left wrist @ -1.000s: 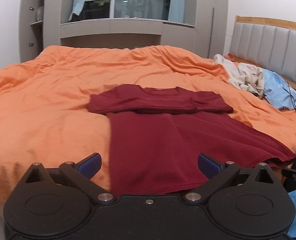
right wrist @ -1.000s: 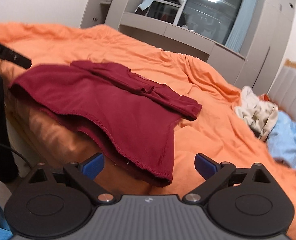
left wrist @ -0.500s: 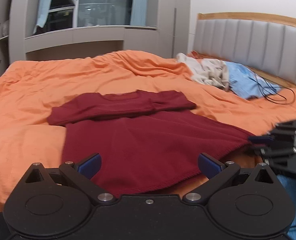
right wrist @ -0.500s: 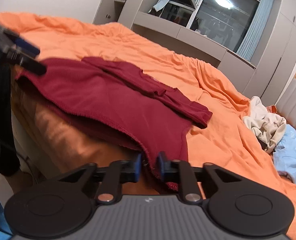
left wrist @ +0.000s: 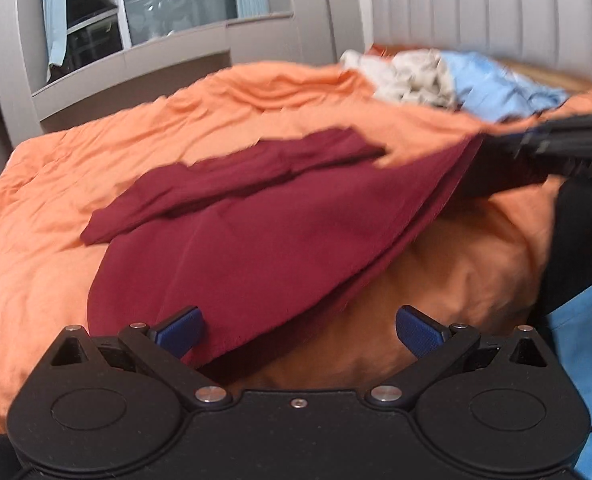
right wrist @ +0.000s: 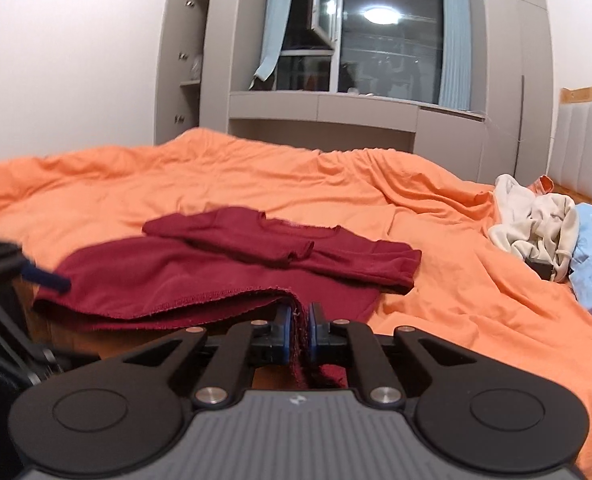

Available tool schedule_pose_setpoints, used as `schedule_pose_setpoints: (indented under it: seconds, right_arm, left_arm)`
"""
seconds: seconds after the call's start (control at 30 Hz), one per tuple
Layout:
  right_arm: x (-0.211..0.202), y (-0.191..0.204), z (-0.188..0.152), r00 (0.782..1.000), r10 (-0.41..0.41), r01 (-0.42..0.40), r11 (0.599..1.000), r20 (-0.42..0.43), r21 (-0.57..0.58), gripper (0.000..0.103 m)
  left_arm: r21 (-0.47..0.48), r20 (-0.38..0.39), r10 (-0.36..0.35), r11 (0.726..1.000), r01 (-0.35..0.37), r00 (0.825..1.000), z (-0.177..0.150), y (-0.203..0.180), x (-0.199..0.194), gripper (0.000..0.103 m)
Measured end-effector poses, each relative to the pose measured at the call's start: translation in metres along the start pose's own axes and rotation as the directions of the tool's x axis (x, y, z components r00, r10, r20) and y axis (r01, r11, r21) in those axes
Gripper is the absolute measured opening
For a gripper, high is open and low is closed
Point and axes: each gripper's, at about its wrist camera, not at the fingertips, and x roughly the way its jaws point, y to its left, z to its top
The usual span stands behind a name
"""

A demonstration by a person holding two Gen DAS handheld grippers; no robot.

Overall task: Fold small clothes
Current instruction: 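Lift the hem upward with both tools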

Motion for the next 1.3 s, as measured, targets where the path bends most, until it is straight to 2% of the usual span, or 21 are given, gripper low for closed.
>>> schedule_pose_setpoints:
  seconds: [0.13, 0.2, 0.3, 0.4, 0.67, 0.8, 0.87, 0.93, 1.0, 1.17, 1.3]
  right_arm:
    - [-0.002, -0.004, 0.001, 0.999, 0.015, -0.016, 1.0, 0.031, 0.008, 0.01]
    - [-0.003, -0.002, 0.0, 0.999, 0.002, -0.002, 1.0, 0.033, -0.005, 0.01]
    - [-0.002, 0.001, -0.003, 1.0, -0.004, 0.004, 1.0, 0.027, 0.0, 0.01]
    - [-0.002, 0.001, -0.007, 1.0, -0.004, 0.004, 1.0, 0.011, 0.005, 0.01]
    - [-0.003, 0.005, -0.014, 0.999, -0.004, 0.004, 1.0, -0.036, -0.008, 0.011]
    - [0.0, 0.011, -0.016, 0.998, -0.016, 0.013, 0.999, -0.068, -0.032, 0.013]
    - [0.002, 0.015, -0.015, 0.997, -0.032, 0.028, 0.998, -0.071, -0.051, 0.013]
    - [0.0, 0.02, -0.016, 0.996, -0.059, 0.054, 0.995, -0.063, -0.08, 0.011]
    - [-0.005, 0.025, -0.018, 0.996, -0.084, 0.08, 0.991, -0.034, -0.104, 0.008]
    - [-0.019, 0.03, -0.017, 0.993, -0.106, 0.111, 0.988, 0.048, -0.112, 0.006]
    - [-0.037, 0.031, -0.012, 0.982, -0.151, 0.163, 0.981, 0.113, -0.104, 0.005]
  left_arm:
    - [0.003, -0.003, 0.027, 1.0, -0.027, 1.0, -0.003, 0.002, 0.006, 0.102]
    - [0.017, 0.007, 0.08, 0.997, -0.08, 0.997, -0.004, 0.006, 0.008, 0.102]
    - [0.081, 0.033, 0.218, 0.972, -0.22, 0.975, -0.006, 0.01, 0.008, 0.102]
    - [0.109, 0.05, 0.293, 0.949, -0.297, 0.955, -0.008, 0.019, 0.003, 0.098]
    - [0.063, 0.062, 0.347, 0.934, -0.35, 0.936, -0.019, 0.042, -0.015, 0.076]
    - [-0.005, 0.095, 0.342, 0.939, -0.343, 0.935, -0.028, 0.05, -0.024, 0.041]
    - [-0.028, 0.106, 0.33, 0.944, -0.328, 0.938, -0.027, 0.054, -0.026, 0.03]
    - [-0.045, 0.125, 0.314, 0.949, -0.311, 0.941, -0.026, 0.056, -0.029, 0.011]
    - [-0.05, 0.157, 0.322, 0.947, -0.318, 0.934, -0.026, 0.056, -0.032, 0.006]
    - [-0.091, 0.263, 0.363, 0.932, -0.351, 0.894, -0.02, 0.054, -0.049, 0.005]
    - [-0.139, 0.32, 0.349, 0.937, -0.32, 0.881, -0.013, 0.054, -0.064, 0.005]
